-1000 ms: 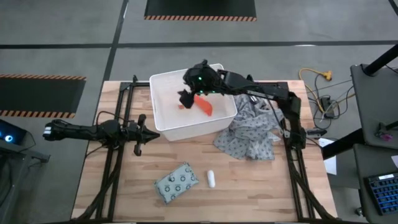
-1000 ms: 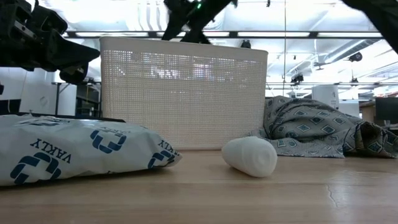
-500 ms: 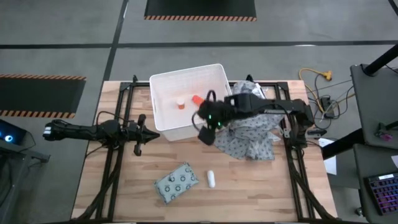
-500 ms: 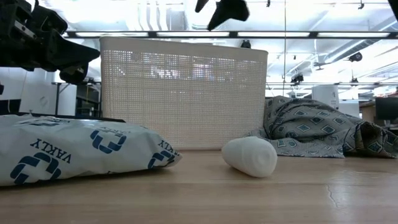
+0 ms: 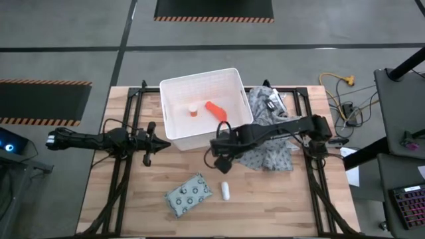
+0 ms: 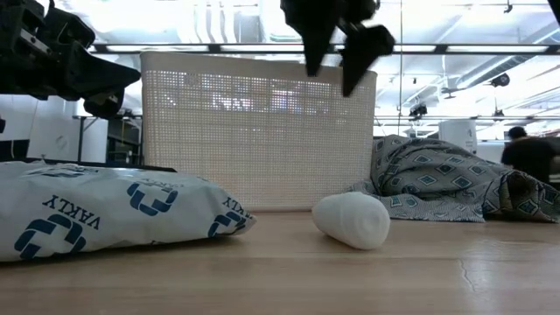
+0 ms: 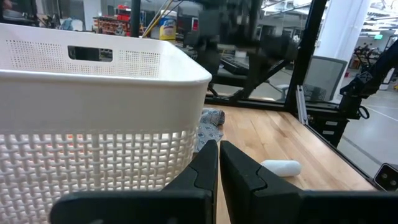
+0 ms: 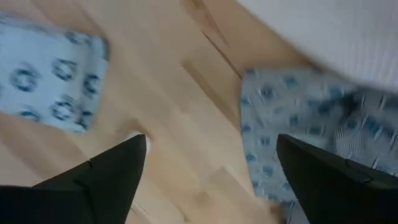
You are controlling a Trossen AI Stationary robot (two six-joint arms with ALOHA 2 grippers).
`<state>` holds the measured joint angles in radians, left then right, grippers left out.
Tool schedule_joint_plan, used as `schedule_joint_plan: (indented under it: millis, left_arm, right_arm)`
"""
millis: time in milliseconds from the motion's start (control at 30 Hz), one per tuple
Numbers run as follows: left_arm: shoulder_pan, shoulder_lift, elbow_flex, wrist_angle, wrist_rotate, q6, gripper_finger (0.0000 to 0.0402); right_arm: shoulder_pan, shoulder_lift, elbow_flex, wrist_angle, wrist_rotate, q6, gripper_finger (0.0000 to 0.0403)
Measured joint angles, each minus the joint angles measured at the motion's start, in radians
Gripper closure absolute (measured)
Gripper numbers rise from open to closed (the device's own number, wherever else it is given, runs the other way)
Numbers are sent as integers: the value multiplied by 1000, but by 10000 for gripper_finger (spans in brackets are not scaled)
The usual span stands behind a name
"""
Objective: Pick & place medical supplies in basket/bin
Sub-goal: Put the roll of gauze into the white bin
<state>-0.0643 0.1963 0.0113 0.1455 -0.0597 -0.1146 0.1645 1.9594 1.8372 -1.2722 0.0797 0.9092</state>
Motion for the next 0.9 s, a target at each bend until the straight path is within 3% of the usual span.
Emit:
schedule_joint_plan:
  millis: [167,467,900]
  left_arm:
    - [0,0,0,0,0,0,402]
    - [0,0,0,0,0,0,402]
    - [0,0,0,0,0,0,402]
  right_arm:
    - [32,-1,-100,37,-32,117,40]
    - [95,-3,-233,274,-88,265,40]
    - [173,2,-398,557,-89,345,40]
